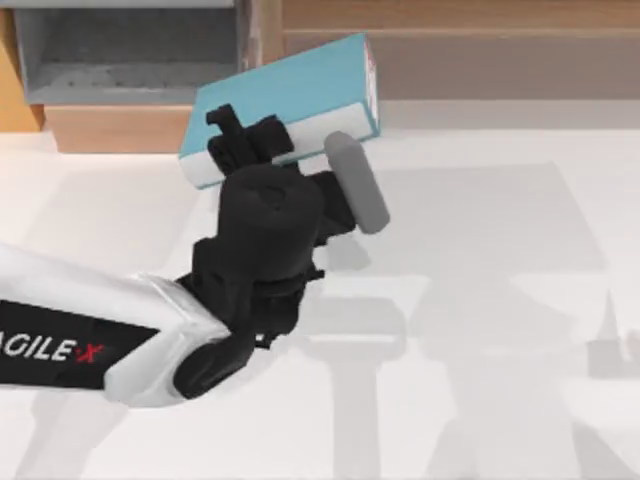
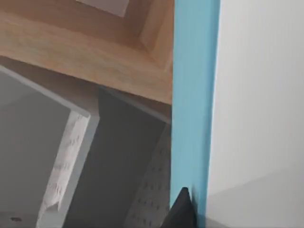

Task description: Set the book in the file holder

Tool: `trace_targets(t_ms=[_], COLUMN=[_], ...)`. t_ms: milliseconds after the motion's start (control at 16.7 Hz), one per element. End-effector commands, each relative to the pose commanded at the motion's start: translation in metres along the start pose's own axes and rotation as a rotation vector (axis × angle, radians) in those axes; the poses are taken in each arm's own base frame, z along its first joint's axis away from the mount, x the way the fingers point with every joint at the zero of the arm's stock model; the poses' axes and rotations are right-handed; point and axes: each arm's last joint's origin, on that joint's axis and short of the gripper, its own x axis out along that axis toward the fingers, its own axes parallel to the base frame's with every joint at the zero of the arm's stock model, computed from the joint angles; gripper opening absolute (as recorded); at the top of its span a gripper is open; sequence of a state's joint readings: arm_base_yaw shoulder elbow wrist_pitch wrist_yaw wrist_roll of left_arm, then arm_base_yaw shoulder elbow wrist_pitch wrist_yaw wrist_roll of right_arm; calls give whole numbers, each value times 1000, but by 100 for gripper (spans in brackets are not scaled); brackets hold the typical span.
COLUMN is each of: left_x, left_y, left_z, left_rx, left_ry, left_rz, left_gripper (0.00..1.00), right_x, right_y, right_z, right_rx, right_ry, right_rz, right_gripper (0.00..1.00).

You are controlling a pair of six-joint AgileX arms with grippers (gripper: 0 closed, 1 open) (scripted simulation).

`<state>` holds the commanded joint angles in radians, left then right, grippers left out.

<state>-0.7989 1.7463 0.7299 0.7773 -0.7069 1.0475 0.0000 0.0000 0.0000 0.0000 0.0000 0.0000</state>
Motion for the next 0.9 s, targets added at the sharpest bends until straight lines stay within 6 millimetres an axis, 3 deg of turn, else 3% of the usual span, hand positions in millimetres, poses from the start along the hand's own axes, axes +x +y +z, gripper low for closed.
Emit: trace_targets(t_ms=[240,420,660,900], left_x=[11,27,56,78], left_y=[14,32,56,64], left_z=[-68,-103,-131,-146], left_rx=[180,262,331,366], left_ry=[77,97,72,42], left_rz=[-44,-52,-49,-64], left_gripper=[0,0,0,0], right_x=[0,0,0,0], right_y=[0,0,0,0], right_z=[0,0,0,0], right_rx=[0,0,0,0], right_ry=[0,0,0,0], right_rz=[0,0,0,0], right_gripper=[100,100,100,100])
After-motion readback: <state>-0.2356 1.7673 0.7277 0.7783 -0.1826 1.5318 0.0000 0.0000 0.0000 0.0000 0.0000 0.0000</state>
